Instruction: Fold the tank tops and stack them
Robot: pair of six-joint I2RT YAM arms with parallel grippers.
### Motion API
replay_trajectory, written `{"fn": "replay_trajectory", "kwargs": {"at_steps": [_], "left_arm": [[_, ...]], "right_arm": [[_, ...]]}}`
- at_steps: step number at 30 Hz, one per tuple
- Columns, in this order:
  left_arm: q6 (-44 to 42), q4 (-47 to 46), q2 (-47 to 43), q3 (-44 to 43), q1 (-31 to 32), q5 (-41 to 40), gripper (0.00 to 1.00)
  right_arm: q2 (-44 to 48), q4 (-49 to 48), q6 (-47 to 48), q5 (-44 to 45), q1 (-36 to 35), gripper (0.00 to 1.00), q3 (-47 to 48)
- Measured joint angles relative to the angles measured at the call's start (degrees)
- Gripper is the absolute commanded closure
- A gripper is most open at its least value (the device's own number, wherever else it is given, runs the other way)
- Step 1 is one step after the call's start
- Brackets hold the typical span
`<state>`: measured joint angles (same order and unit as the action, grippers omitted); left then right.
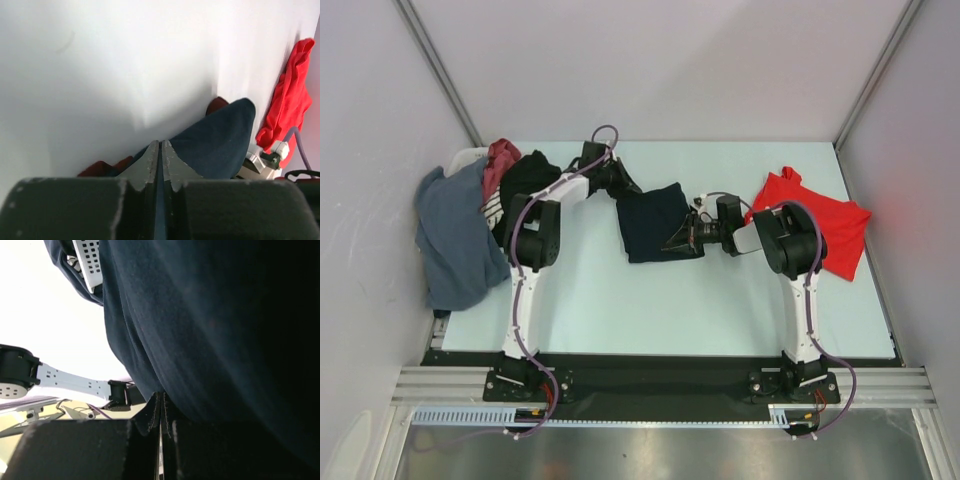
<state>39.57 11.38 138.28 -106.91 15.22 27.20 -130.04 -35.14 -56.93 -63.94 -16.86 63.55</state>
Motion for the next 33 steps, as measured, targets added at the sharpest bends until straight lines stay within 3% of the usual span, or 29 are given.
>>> {"fn": "replay_trajectory", "kwargs": {"at_steps": [3, 6, 8, 15, 18, 21, 27, 33], "left_arm": [[-0.98, 1.49, 0.39, -1.95, -0.79, -0.11, 0.81], [-2.69, 1.81, -0.37, -1.57, -1.29, -0.15, 0.64], [-3.65, 1.01, -3.8, 3.23, -1.4, -0.09, 0.62], [-4.04, -3.45, -28.37, 25.0, 0.96, -0.61, 0.64], [-3.17, -10.64, -39.23, 34.25, 4.07, -0.46, 0.66], [-1.05, -17.29, -44.33, 42.1, 6.75, 0.59, 0.71], [2.05, -22.47, -38.29, 49.05, 10.21, 1.77, 0.78], [5.33, -25.94, -32.68, 55.45, 10.38, 1.99, 0.82]], "right_arm": [[0.59, 2.82, 2.01, 0.52, -0.02, 0.97, 0.39], [2.91, 8.96, 5.86, 2.36, -0.11, 0.93, 0.9], [4.92, 13.53, 8.24, 3.78, 0.0, 0.92, 1.86], [9.07, 24.37, 12.33, 7.04, 0.87, 0.91, 13.79], [8.98, 26.88, 12.61, 7.78, 1.53, 0.92, 20.55], [8.28, 27.3, 11.96, 8.17, 2.4, 0.93, 25.86], [0.87, 25.2, 8.24, 8.11, 3.19, 0.94, 32.57], [-15.82, 27.02, 4.59, 8.13, 3.26, 0.96, 44.83]]}}
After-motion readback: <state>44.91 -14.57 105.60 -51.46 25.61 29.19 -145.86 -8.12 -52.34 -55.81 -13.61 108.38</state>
